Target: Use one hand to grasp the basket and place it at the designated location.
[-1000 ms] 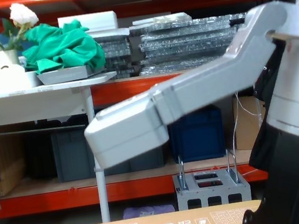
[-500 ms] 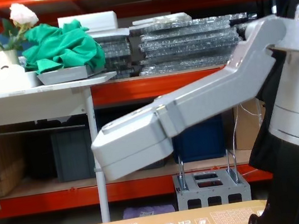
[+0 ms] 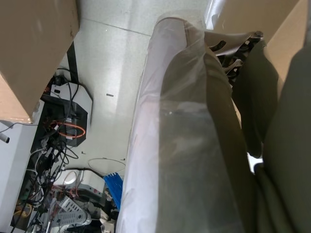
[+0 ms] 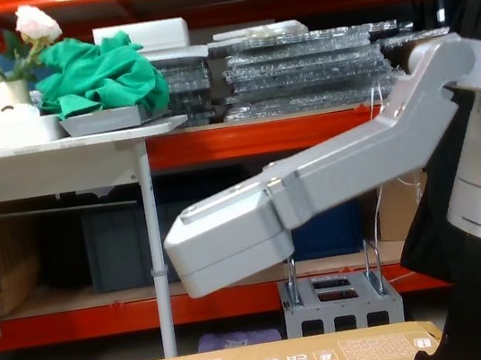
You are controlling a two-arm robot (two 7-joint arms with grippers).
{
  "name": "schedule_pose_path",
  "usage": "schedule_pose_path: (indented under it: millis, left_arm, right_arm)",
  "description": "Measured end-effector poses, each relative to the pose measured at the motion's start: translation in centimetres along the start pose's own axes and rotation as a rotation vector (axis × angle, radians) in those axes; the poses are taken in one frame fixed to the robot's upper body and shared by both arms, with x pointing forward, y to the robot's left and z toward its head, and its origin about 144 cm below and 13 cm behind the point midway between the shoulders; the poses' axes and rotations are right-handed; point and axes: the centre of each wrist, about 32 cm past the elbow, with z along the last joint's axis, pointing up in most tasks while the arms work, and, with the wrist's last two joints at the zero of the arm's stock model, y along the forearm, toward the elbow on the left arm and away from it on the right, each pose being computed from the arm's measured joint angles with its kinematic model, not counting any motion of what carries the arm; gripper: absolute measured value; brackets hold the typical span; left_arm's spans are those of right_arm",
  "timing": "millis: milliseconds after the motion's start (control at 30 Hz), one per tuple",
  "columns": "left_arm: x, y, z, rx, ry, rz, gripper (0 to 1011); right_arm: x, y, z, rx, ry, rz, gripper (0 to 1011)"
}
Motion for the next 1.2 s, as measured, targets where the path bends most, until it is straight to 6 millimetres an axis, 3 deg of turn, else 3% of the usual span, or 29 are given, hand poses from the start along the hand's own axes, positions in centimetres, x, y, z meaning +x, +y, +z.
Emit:
schedule_pose_path:
  millis: [167, 267, 467, 1200]
  left_arm:
    - [0.0, 0.0, 0.0, 0.0, 0.0, 0.0, 0]
    - [0.0, 0.0, 0.0, 0.0, 0.0, 0.0, 0]
    - [0.0, 0.0, 0.0, 0.0, 0.0, 0.0, 0]
    - [0.0, 0.0, 0.0, 0.0, 0.0, 0.0, 0]
  right_arm:
    - [-0.1, 0.0, -0.2, -0.002, 0.012, 0.001, 90]
    - [-0.2, 0.0, -0.3, -0.002, 0.019, 0.0, 58]
    - [-0.5, -0.4, -0.4, 0.001, 0.03, -0.008, 32]
    - [-3.0, -6.5, -2.4, -0.005, 0.108, -0.104, 0]
